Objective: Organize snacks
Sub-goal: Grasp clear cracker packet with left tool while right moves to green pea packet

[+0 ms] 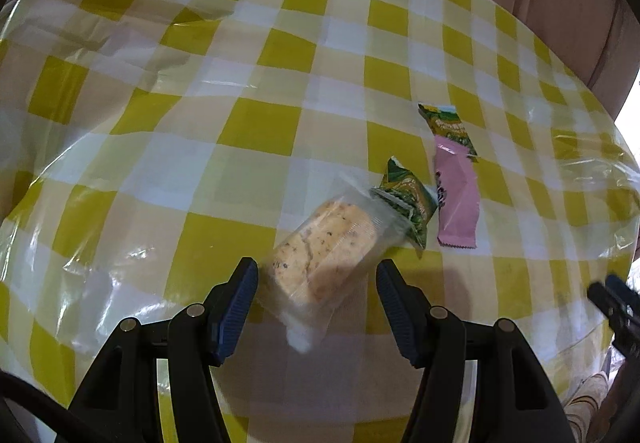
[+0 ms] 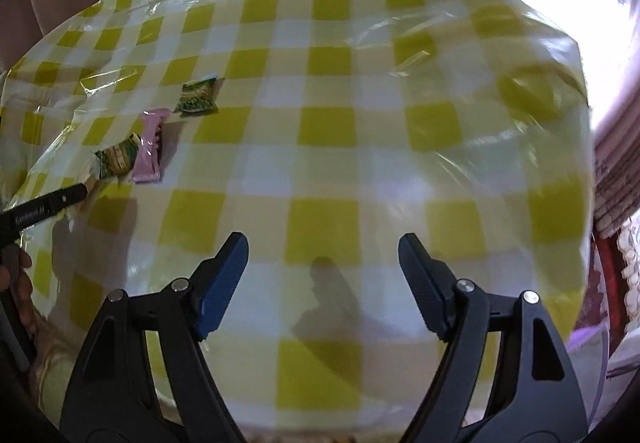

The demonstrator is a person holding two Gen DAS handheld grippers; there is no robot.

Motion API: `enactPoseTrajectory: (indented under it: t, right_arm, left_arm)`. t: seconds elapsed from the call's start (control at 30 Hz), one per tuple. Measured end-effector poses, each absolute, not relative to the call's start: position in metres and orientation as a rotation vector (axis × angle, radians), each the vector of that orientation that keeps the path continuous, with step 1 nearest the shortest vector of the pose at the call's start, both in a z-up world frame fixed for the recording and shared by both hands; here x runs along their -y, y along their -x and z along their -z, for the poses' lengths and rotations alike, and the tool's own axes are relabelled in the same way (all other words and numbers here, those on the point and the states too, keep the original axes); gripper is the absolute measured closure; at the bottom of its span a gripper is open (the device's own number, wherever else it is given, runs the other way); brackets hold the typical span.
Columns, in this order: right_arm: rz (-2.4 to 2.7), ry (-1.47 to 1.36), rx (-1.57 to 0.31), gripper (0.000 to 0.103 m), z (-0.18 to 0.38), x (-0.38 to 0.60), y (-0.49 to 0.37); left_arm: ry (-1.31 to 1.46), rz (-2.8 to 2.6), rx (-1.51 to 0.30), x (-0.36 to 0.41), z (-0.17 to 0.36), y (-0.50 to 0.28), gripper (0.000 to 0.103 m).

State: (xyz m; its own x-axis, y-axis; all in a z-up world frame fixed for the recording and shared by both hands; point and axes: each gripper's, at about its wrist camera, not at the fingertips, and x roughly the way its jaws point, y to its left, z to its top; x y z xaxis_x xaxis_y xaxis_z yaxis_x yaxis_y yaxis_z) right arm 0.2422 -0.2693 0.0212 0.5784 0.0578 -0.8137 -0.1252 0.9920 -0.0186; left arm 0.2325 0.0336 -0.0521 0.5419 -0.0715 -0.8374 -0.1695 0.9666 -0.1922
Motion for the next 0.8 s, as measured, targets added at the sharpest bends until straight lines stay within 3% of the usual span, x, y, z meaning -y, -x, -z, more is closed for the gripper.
enactPoseTrajectory:
  t: [0.17,0.37,0.57,0.8]
  right_arm:
    - [-0.138,0.070,-0.938,0.022,-0.019,0.243,-0.275]
    - [-0.161,0.057,-0.935,0.022,-0.014,0.213,-0.313]
    - [-0.188,0.041,-0.923,0.022,-0.016,0.192,-0.345]
    - [-0.239,0.043,-0.950,0.022,-0.011,0.163,-0.380]
  left_arm:
    - [0.292,-0.046,-0.990,-0.039,0.053,-0.232,0.040]
    - [0.189,-0.037,-1.006,-0.029,0.052,-0.238,0.032]
    - [0.021,-0.019,-0.993,-0.020,0.051,-0.247,0.030]
    - [0.054,0.069,-0.951,-0.027,0.049,-0.250,0.031]
